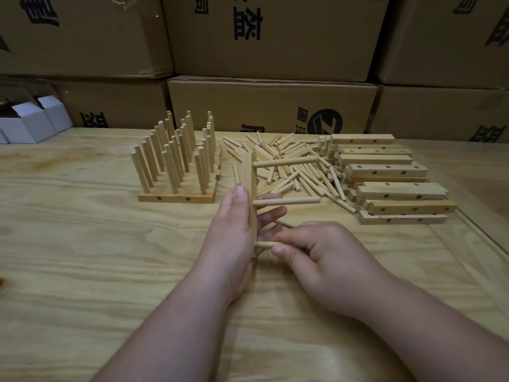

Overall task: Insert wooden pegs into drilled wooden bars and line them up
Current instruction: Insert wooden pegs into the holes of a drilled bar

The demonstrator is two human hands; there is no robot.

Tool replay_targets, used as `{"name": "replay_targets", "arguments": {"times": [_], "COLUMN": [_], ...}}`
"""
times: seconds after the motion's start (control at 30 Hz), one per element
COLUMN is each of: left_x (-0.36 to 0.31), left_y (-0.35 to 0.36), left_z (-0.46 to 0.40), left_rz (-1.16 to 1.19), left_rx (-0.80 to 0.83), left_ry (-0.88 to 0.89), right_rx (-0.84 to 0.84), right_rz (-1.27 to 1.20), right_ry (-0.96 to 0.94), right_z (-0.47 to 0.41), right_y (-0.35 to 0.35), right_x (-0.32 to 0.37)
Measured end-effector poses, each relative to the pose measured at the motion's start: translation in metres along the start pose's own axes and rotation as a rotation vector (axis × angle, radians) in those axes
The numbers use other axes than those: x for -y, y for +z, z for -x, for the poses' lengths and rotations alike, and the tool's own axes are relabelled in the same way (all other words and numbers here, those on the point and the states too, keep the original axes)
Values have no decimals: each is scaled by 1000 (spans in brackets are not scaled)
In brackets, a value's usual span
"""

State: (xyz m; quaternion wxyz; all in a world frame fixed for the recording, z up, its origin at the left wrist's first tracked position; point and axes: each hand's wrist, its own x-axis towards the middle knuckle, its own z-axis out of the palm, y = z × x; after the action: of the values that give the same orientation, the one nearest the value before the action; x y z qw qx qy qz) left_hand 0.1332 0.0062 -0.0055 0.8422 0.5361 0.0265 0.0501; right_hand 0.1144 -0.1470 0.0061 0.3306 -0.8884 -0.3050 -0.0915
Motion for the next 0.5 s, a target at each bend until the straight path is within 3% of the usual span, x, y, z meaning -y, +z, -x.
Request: {"name": "replay_targets", "arguments": {"times": [0.17, 0.3, 0.5], "left_x": [1, 1, -1], "left_y": [-1, -1, 1], "left_z": [2, 2, 2], "left_rz": [-36, -7, 106], "left_rx": [26, 33, 26], "left_ry": [36, 25, -61], "right_rx": [31, 42, -67], "right_rz": [-189, -199, -268], "right_ry": [161, 259, 313], "right_z": [-1, -3, -7], "right_y": [-2, -3, -9], "right_x": [4, 7, 7]}}
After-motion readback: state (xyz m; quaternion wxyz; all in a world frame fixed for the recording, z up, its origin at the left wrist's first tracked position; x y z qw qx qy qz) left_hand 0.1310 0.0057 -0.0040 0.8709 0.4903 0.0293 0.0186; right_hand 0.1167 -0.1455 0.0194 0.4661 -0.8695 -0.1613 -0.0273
